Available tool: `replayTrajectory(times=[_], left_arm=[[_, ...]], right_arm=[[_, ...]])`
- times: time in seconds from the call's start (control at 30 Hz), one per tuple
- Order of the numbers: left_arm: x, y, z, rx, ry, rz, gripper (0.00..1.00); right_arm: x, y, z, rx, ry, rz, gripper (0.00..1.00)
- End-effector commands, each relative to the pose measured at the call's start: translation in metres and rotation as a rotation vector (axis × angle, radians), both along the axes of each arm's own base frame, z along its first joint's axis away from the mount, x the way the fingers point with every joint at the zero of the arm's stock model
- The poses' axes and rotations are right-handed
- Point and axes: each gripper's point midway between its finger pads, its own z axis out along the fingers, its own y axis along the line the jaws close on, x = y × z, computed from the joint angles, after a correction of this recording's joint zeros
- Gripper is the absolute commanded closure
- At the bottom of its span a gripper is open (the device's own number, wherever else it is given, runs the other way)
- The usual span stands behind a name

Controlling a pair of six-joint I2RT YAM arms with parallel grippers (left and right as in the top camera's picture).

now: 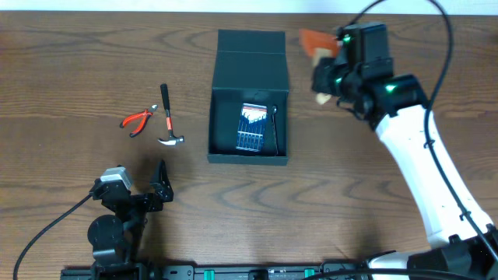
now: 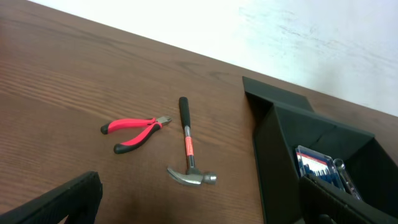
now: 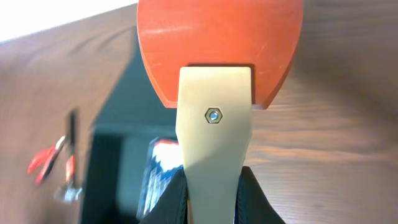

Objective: Pack container
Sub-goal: 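Lift the orange scraper and lower it into the green box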

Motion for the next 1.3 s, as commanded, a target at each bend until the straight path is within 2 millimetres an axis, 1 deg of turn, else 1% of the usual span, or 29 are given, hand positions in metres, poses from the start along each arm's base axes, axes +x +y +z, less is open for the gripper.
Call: replayTrajectory(times=[0.0,0.07,0.13,0.23,0.3,0.37,0.47,0.53,0.6,0.7,0.83,0.93,1.07,1.27], left_arm=[[0.000,0.003,-0.013,-0.005,0.026,0.017,0.02],[0.000,0.003,-0.013,-0.005,0.026,0.017,0.02],[0.000,0.003,-0.013,-0.005,0.026,0.017,0.02],[0.000,0.003,-0.013,-0.005,0.026,0.017,0.01],[0.000,0.003,-0.013,-0.005,0.026,0.017,0.02],[0.000,0.003,-0.013,-0.005,0.026,0.017,0.02],[0.000,0.003,-0.013,-0.005,0.026,0.017,0.02],[0.000,0.003,-0.013,-0.005,0.026,0.017,0.02],[0.000,0.003,-0.013,-0.005,0.026,0.017,0.02],[0.000,0.003,-0.013,-0.005,0.026,0.017,0.02],[0.000,0.003,-0.013,-0.005,0.026,0.017,0.02],[0.000,0.003,-0.013,-0.005,0.026,0.017,0.02],[0.000,0.003,-0.013,-0.005,0.026,0.017,0.02],[0.000,0.003,-0.013,-0.005,0.026,0.017,0.02]], right_arm=[[-0.029,0.063,0.008,-0.061,-0.089,0.415,0.99],[-0.044,0.087,0.003,-0.124,-0.129,0.609,0.99],[-0.059,0.106,-0.009,-0.212,-0.173,0.812,0.99],[-0.072,0.123,-0.030,-0.327,-0.208,1.033,0.99],[-0.076,0.129,-0.048,-0.384,-0.215,1.144,0.99],[-0.074,0.131,-0.065,-0.414,-0.203,1.205,0.99],[-0.073,0.133,-0.095,-0.428,-0.155,1.275,0.99],[-0.079,0.135,-0.115,-0.422,-0.128,1.365,0.99],[-0.082,0.137,-0.131,-0.398,-0.095,1.397,0.99],[-0.085,0.139,-0.149,-0.375,-0.064,1.436,0.99],[-0.083,0.138,-0.164,-0.375,-0.039,1.447,0.99],[-0.078,0.131,-0.168,-0.391,-0.024,1.429,0.99],[-0.071,0.121,-0.169,-0.390,-0.014,1.402,0.99],[-0.071,0.103,-0.170,-0.366,0.040,1.372,0.99]])
